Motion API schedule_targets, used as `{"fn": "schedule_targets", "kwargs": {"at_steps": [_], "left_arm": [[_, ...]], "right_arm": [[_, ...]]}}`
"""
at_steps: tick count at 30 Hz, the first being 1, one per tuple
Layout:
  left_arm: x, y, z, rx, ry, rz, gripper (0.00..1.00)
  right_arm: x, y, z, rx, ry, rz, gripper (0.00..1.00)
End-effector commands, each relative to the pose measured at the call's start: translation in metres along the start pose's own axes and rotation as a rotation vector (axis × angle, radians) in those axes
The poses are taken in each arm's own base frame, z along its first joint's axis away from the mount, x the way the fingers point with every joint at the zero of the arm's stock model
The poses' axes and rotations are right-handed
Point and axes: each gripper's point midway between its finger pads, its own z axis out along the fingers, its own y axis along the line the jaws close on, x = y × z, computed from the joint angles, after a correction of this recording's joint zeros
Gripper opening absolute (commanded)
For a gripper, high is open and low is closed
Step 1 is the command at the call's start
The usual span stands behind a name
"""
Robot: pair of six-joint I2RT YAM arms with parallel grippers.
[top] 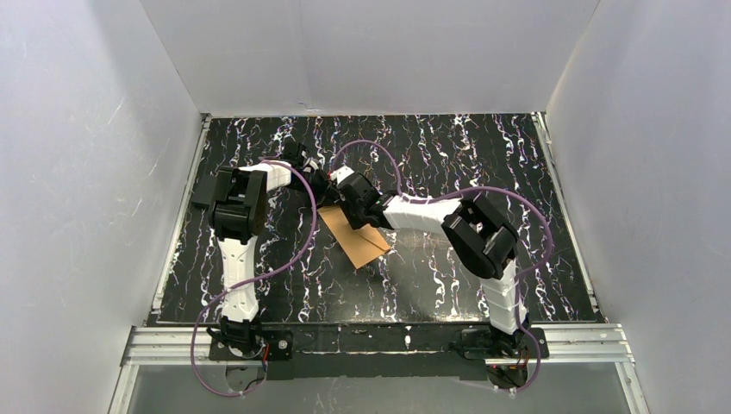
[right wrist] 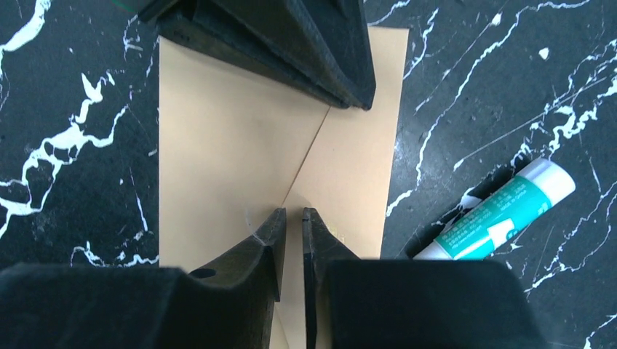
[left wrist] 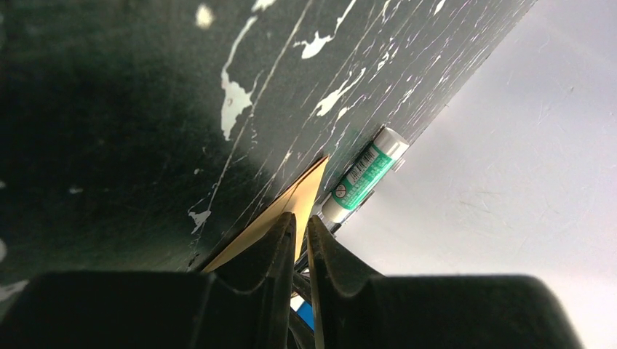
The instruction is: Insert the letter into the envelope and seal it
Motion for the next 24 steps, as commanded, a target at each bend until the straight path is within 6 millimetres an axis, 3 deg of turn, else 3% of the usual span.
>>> {"fn": "schedule_targets", "kwargs": {"at_steps": [1,6,10,20,24], "left_arm": [[0.022,0.079,0.009,-0.288,0.023,-0.109,0.13],[0.024,0.083,0.011,-0.296,0.027,-0.118,0.12],[0.026,0.085,0.012,-0.293,0.039,-0.122,0.12],[0.019,0.077,0.010,-0.288,0.025,-0.094,0.11],[0.015,0.076,0.010,-0.290,0.018,-0.091,0.11]], "right_arm": [[0.043,-0.007,0.023,0.044,0.139,-0.026,0.21],[0.054,-0.018,0.033,0.102,0.167,-0.040,0.20],[0.049,-0.018,0.034,0.120,0.184,-0.020,0.18],[0.028,0.006,0.009,-0.023,0.139,-0.005,0.18],[0.044,0.017,0.000,-0.108,0.183,-0.021,0.16]]}}
